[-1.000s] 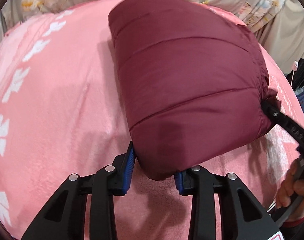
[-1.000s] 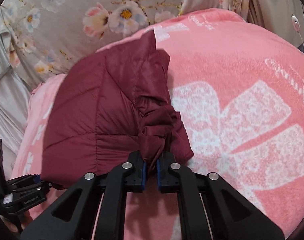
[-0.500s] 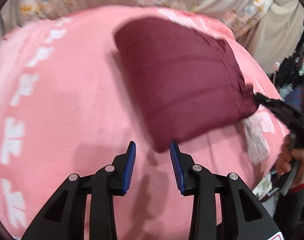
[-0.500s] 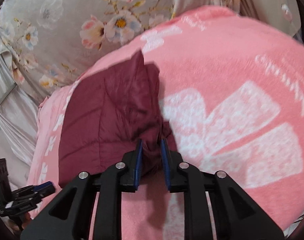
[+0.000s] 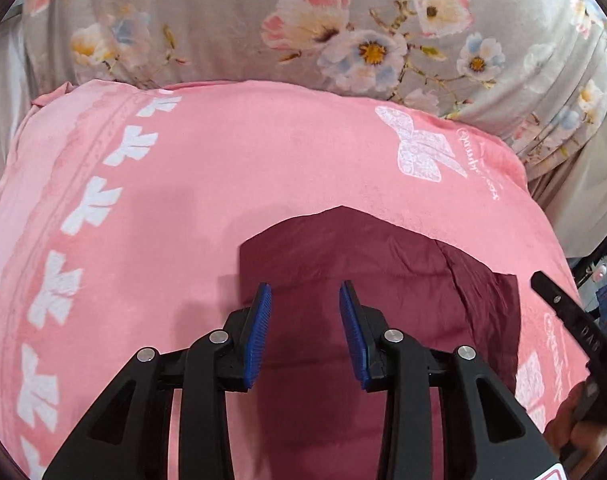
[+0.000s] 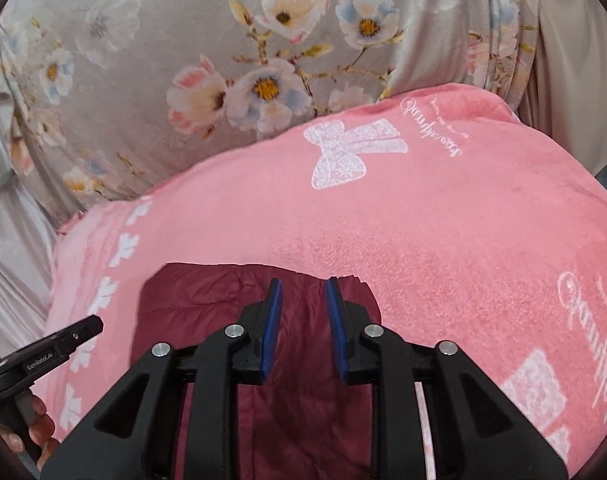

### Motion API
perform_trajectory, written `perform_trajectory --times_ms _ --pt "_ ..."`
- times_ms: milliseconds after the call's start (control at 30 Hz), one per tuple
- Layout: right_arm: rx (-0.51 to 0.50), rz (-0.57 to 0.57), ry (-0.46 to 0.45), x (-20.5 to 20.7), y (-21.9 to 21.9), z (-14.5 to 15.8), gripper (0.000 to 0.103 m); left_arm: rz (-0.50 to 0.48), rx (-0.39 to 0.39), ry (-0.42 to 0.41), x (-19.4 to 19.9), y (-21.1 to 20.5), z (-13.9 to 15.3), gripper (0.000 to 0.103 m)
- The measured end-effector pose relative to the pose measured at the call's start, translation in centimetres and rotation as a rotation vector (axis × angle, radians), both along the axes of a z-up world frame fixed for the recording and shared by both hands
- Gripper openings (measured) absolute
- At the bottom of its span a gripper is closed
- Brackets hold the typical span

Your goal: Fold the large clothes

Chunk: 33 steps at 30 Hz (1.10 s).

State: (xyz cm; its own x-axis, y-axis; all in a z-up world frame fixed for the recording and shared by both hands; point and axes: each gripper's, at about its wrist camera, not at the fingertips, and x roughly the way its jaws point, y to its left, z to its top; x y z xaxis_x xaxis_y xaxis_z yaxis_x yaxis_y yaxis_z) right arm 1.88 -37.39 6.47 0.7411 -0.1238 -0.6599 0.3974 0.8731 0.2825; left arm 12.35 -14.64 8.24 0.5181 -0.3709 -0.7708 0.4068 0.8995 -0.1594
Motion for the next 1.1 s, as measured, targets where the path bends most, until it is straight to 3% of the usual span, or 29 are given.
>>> perform_trajectory --times_ms 100,200,400,900,1100 --pt "0.009 0.005 0.073 2.0 -0.4 -3.2 0.023 -0.002 0.023 0.048 1.5 -2.5 -2.2 0.035" --pt "0.004 -0.008 0.134 3.1 -1.0 -6.7 0.021 0.018 0.092 0.031 2.3 -4.6 -4.8 0.036" --pt "0.055 -0.017 0.131 3.7 -2.3 -10.0 0.02 0.03 0.145 -0.017 2.7 -6.4 -7.2 0.043" --pt "0.077 -0.024 0.099 4.5 -2.6 -12.1 0.02 0.082 0.21 -0.128 2.8 -8.3 -9.8 0.045" --pt "0.072 -0.031 0.094 4.7 -2.5 -12.2 0.02 0.095 0.227 -0.135 2.8 -8.5 -10.2 0.045"
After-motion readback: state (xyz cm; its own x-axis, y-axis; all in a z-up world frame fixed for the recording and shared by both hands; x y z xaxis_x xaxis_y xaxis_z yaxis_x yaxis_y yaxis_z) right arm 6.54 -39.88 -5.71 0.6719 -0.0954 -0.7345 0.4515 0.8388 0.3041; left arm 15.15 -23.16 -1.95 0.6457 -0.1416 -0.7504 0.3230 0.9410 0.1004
